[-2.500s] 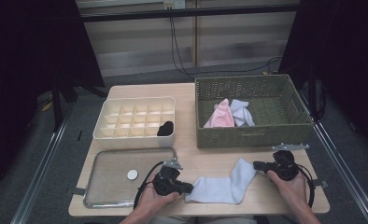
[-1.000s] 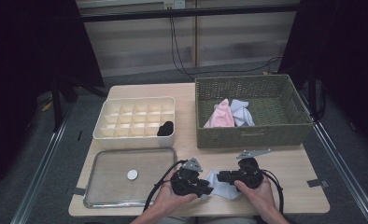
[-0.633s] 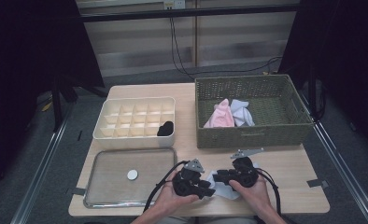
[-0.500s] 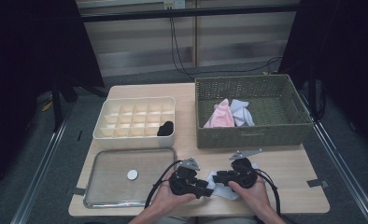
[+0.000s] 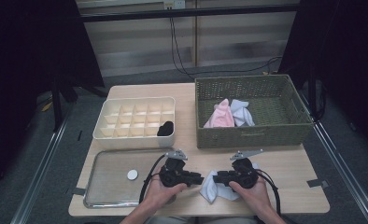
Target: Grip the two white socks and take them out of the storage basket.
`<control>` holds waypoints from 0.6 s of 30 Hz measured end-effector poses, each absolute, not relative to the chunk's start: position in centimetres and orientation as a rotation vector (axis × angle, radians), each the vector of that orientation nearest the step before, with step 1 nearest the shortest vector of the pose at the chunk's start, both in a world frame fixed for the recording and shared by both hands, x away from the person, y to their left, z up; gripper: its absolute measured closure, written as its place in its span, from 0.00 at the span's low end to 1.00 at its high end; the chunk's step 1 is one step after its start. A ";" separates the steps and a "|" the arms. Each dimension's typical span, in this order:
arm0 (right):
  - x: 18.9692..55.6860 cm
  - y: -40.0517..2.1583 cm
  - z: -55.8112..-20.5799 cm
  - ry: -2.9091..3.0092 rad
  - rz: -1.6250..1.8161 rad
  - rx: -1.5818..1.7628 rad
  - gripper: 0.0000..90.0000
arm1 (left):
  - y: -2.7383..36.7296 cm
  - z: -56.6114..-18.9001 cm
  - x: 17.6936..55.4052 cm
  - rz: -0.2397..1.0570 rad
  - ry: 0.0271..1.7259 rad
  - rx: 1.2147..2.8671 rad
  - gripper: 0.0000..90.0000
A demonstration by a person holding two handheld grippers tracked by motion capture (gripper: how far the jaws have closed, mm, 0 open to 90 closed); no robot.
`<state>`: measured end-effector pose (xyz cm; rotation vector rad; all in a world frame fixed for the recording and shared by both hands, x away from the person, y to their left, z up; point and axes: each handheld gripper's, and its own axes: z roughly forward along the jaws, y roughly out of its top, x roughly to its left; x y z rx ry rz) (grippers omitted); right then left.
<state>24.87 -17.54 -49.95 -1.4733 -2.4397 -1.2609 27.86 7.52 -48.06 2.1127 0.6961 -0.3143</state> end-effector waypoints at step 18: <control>24.0 -20.2 -48.1 -2.409 -1.329 -1.563 0.77 | 4.2 -49.4 26.6 -0.367 0.676 2.192 0.79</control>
